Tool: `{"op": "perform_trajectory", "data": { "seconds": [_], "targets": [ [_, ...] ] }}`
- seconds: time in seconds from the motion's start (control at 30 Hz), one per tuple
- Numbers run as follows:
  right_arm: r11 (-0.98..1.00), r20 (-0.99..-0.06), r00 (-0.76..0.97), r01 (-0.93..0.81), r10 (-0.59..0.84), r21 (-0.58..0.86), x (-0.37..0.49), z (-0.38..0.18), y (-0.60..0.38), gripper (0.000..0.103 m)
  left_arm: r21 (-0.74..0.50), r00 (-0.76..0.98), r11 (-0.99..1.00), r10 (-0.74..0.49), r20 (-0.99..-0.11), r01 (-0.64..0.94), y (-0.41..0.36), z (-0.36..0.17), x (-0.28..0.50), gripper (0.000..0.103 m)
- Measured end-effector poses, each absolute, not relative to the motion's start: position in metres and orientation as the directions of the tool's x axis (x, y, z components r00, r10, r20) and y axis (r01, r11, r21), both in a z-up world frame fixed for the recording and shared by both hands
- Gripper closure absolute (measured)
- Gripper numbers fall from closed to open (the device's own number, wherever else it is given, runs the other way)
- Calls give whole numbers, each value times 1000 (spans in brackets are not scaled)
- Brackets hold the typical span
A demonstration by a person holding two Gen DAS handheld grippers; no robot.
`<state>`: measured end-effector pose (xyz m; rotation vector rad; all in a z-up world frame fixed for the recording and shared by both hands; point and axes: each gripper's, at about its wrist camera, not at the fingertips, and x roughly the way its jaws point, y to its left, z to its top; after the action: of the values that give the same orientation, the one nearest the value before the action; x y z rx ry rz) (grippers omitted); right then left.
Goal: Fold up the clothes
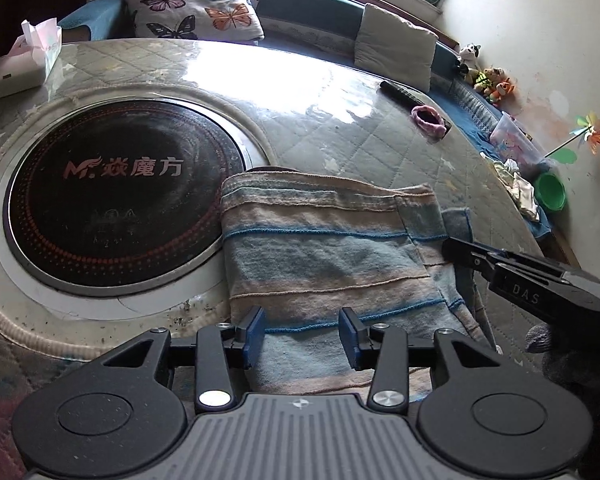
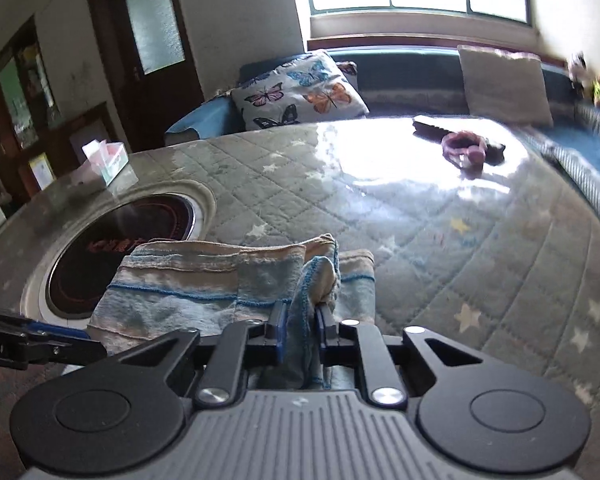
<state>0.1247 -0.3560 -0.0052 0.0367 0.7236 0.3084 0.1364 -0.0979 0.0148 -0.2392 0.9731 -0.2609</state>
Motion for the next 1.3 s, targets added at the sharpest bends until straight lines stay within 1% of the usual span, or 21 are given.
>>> {"op": "perform_trajectory", "data": {
  "seconds": [0.27, 0.47, 0.63, 0.73, 0.8, 0.83, 0.87, 0.9, 0.97, 1.07, 1.2, 1.3],
  "targets": [
    [957, -635, 729, -282, 256, 62, 127, 19, -350, 95, -318, 540, 940, -331, -774, 120, -95, 16, 136, 59],
    [960, -654, 724, -280, 220, 12, 130, 11, -344, 94, -317, 533, 941, -329, -780, 117, -94, 13, 137, 59],
    [962, -653, 730, -272, 202, -7, 128, 1, -342, 88, -314, 532, 942, -325, -782, 114, -91, 13, 138, 59],
    [964, -649, 734, -267, 200, -5, 129, 1, -343, 87, -310, 531, 944, -322, -784, 115, -92, 12, 137, 59],
    [964, -645, 743, -262, 181, -32, 128, 3, -342, 87, -305, 530, 945, -320, -785, 118, -92, 12, 137, 59],
    [963, -642, 745, -267, 179, -42, 127, 3, -340, 86, -306, 529, 945, -320, -786, 118, -92, 11, 137, 59],
    [960, -640, 747, -275, 179, -53, 125, 3, -338, 82, -307, 528, 945, -321, -786, 117, -92, 11, 137, 59],
    [957, -639, 748, -284, 181, -62, 124, 3, -336, 82, -307, 527, 945, -321, -787, 117, -92, 11, 137, 58],
    [951, -638, 748, -299, 183, -78, 123, 2, -333, 83, -306, 525, 945, -321, -788, 117, -92, 11, 137, 58],
    [954, -648, 740, -292, 178, -71, 129, -2, -335, 95, -308, 522, 944, -322, -789, 118, -91, 11, 137, 58],
    [956, -633, 747, -292, 203, -37, 131, 8, -341, 97, -304, 521, 945, -320, -792, 117, -90, 11, 138, 58],
    [954, -591, 772, -299, 234, -13, 132, 27, -346, 97, -302, 520, 946, -317, -793, 117, -91, 11, 139, 58]
  ]
}}
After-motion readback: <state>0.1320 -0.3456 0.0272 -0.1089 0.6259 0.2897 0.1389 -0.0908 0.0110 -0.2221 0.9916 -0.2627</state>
